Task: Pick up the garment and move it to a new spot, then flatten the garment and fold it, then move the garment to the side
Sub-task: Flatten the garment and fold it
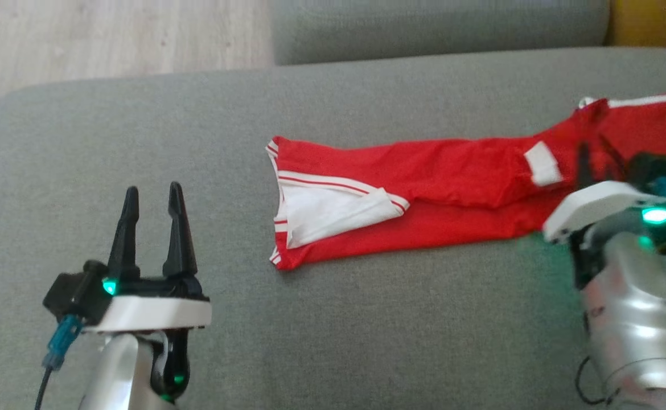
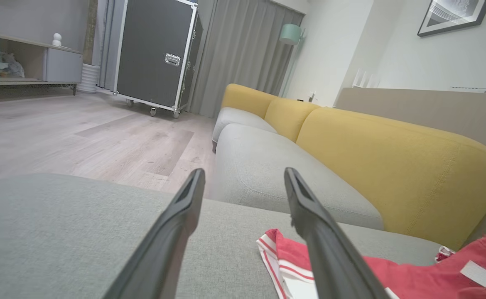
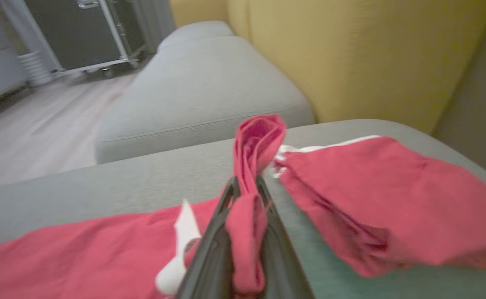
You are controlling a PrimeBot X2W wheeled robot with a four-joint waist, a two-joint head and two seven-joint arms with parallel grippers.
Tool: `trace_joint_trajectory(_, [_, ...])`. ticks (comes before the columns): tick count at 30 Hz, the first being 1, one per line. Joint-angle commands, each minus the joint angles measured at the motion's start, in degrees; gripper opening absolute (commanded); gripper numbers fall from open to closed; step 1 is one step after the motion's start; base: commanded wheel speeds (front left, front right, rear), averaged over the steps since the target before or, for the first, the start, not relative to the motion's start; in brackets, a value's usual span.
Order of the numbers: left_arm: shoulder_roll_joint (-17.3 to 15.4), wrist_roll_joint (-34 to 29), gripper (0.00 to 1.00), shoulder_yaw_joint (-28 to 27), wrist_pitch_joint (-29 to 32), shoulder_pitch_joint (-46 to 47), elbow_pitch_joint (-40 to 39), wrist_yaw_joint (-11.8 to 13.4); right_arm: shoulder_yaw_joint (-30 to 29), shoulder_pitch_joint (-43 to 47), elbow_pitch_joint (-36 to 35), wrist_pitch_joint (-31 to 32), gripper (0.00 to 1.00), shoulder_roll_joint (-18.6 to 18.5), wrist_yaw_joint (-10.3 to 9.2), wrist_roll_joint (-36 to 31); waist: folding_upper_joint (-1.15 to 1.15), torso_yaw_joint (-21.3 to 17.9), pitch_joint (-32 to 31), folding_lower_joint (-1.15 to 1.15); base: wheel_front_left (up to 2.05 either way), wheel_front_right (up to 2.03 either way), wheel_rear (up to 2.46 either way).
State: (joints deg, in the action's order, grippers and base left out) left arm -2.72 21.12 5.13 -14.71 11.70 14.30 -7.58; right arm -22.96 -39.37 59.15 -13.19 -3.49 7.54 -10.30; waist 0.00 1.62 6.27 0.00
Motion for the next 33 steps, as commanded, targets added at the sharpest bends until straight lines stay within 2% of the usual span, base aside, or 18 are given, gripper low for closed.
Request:
trace_joint_trajectory(1, [-0.74, -0.33, 1.0, -2.32, -0.29, 0.33, -1.94, 0.09, 4.62, -2.98, 0.04, -1.06, 0.0, 0.59, -0.05, 2.43, 0.0, 0.95, -2.13, 0.0, 0.0, 0.0, 0.0])
trace_joint_trajectory(6, [-0.94, -0.55, 1.0, -2.35, -0.29, -1.22, -1.98, 0.09, 20.34, -4.37, 2.74, -1.62, 0.0, 0.6, -0.05, 15.29, 0.0, 2.92, -5.37, 0.0, 0.0, 0.0, 0.0])
trace_joint_trajectory(11, [-1.35, -0.7, 1.0, -1.84, -0.29, -2.17, -1.95, 0.09, 37.13, -2.11, -2.05, -0.91, 0.0, 0.6, -0.05, 29.69, 0.0, 5.08, -6.83, 0.0, 0.0, 0.0, 0.0])
trace_joint_trajectory(15, [-1.57, -0.73, 1.0, -1.46, -0.25, -2.03, -2.12, 0.1, 45.85, -1.08, -5.96, 0.51, 0.0, 0.6, -0.05, 36.86, 0.0, 7.02, -6.24, 0.0, 0.0, 0.0, 0.0])
trace_joint_trajectory(25, [-1.5, -0.44, 1.0, 0.92, 0.19, 0.81, -1.66, 0.1, 59.2, -0.12, -7.05, 0.8, 0.0, 0.61, -0.05, 47.37, 0.0, 12.57, -3.56, 0.0, 0.0, 0.0, 0.0])
trace_joint_trajectory(33, [-1.35, -0.37, 1.0, 3.84, 0.2, 3.36, -0.2, 0.09, 63.7, -0.74, -3.2, -0.92, 0.0, 0.61, -0.05, 50.89, 0.0, 16.41, -0.86, 0.0, 0.0, 0.0, 0.0])
